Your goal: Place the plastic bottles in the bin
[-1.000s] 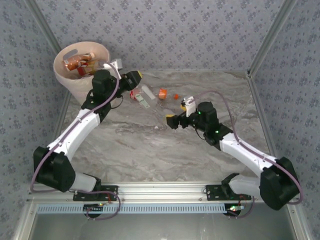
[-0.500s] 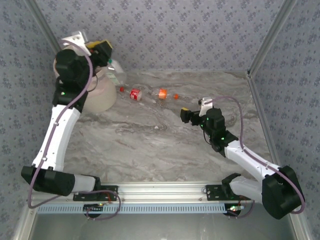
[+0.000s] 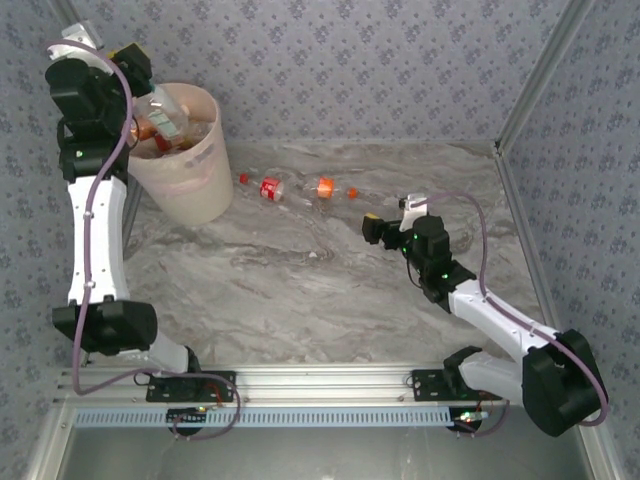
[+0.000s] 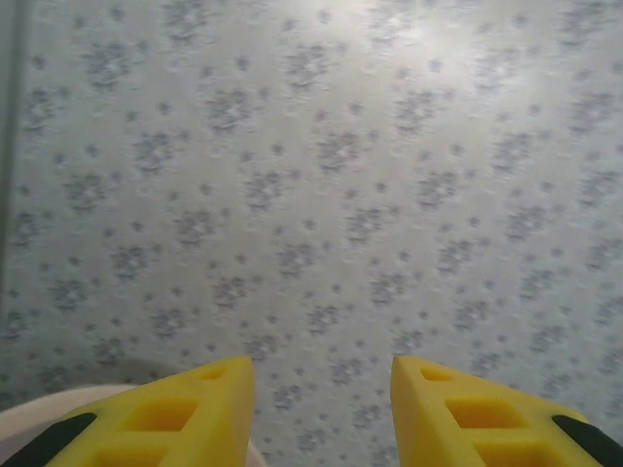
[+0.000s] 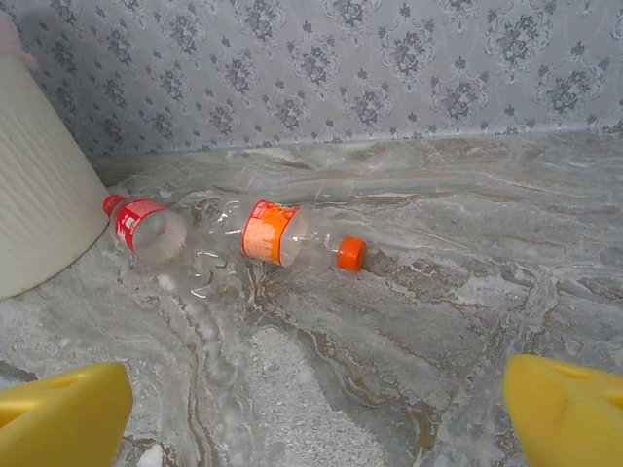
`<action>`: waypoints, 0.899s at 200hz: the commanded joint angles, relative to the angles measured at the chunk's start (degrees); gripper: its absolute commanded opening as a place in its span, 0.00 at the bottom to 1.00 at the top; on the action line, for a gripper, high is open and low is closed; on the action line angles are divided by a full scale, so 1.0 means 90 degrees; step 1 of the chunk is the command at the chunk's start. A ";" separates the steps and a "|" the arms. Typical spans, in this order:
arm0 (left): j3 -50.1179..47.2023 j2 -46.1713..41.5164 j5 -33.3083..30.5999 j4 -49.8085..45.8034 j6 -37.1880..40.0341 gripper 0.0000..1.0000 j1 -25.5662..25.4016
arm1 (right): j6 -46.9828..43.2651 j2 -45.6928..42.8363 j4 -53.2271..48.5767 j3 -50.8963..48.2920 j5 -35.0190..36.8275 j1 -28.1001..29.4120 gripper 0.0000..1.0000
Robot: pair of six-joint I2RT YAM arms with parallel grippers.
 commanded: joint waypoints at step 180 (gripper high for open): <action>0.0114 0.0384 -0.1392 -0.2403 -0.0986 0.98 0.0887 | 0.0193 0.0453 -0.0375 0.0245 0.0166 -0.0061 1.00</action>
